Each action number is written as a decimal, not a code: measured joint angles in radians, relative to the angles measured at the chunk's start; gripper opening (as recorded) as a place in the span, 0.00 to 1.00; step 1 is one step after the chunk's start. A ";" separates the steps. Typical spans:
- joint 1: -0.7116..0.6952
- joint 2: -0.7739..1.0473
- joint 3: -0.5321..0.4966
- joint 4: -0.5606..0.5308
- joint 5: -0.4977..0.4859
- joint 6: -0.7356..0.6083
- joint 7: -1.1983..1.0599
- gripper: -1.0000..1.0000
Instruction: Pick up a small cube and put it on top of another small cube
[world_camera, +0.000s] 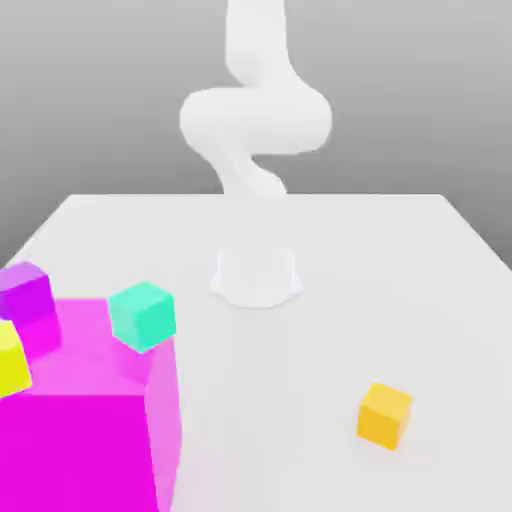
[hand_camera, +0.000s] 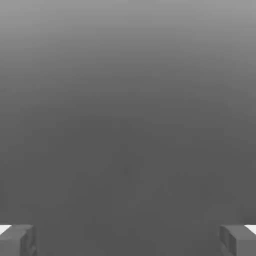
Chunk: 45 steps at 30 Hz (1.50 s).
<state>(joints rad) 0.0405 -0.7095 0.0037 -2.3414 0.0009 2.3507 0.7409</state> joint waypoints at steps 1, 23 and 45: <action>0.018 0.040 0.002 -0.018 0.000 0.022 -0.026 0.50; 0.296 0.842 0.090 -0.352 -0.043 0.482 -0.481 0.50; 0.293 0.811 0.069 -0.254 -0.095 0.316 -0.455 0.00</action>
<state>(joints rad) 0.3339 0.1015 0.0726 -2.5952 -0.0945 2.6669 0.2859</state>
